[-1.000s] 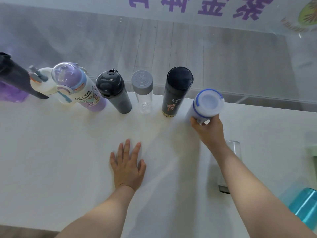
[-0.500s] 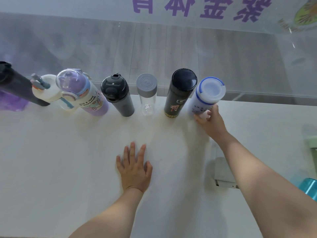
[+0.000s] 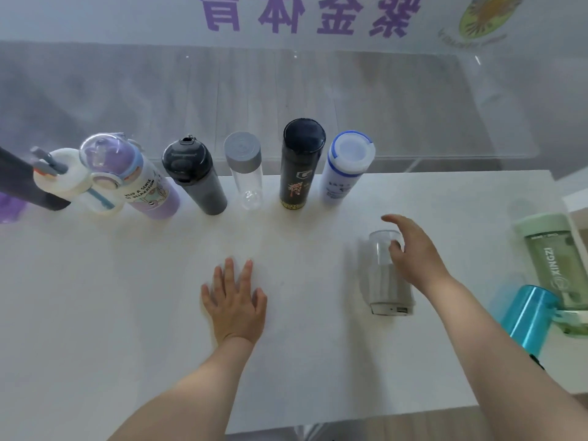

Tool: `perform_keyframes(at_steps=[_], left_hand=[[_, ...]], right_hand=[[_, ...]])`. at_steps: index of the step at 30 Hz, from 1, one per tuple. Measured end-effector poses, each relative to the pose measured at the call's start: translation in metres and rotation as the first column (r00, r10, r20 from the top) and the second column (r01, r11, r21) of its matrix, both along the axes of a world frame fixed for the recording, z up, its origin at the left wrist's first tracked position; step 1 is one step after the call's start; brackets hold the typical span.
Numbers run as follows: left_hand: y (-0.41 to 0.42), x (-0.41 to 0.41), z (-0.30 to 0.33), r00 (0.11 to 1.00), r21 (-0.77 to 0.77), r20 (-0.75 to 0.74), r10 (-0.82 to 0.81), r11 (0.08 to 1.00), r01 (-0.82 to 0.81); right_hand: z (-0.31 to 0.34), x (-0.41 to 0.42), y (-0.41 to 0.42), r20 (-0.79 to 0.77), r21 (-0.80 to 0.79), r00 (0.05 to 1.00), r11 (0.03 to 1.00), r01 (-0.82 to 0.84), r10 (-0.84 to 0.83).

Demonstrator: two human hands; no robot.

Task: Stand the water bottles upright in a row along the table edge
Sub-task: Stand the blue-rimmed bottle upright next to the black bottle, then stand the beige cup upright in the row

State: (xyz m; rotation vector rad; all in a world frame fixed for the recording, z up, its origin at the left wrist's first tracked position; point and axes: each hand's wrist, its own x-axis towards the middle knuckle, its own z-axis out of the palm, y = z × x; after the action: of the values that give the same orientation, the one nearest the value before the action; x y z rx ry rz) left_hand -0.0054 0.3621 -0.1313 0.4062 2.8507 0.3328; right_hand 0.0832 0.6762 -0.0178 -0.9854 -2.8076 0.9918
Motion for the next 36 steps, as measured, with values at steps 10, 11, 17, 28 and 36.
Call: perform_keyframes(at_steps=[10,11,17,28,36], left_hand=[[-0.001,0.0,0.004,0.991,0.239,-0.032,0.131,0.964,-0.119],[0.002,0.002,0.005,0.982,0.293,-0.025,0.185,0.941,-0.17],[0.06,0.068,0.017,0.967,0.438,0.022,0.256,0.867,-0.239],[0.135,0.142,0.0,0.993,0.098,-0.028,0.118,0.989,-0.114],[0.138,0.142,-0.002,0.99,0.039,-0.06,0.127,0.991,-0.125]], right_hand=[[-0.003,0.06,0.014,0.349,0.06,0.883,0.933,-0.354,0.313],[-0.002,0.06,0.019,0.385,0.093,0.856,0.908,-0.409,0.346],[-0.007,0.071,0.037,0.462,0.19,0.759,0.784,-0.59,0.459],[-0.031,0.078,0.053,0.313,0.356,0.676,0.578,-0.735,0.667],[-0.05,0.083,0.06,0.159,0.442,0.661,0.546,-0.712,0.733]])
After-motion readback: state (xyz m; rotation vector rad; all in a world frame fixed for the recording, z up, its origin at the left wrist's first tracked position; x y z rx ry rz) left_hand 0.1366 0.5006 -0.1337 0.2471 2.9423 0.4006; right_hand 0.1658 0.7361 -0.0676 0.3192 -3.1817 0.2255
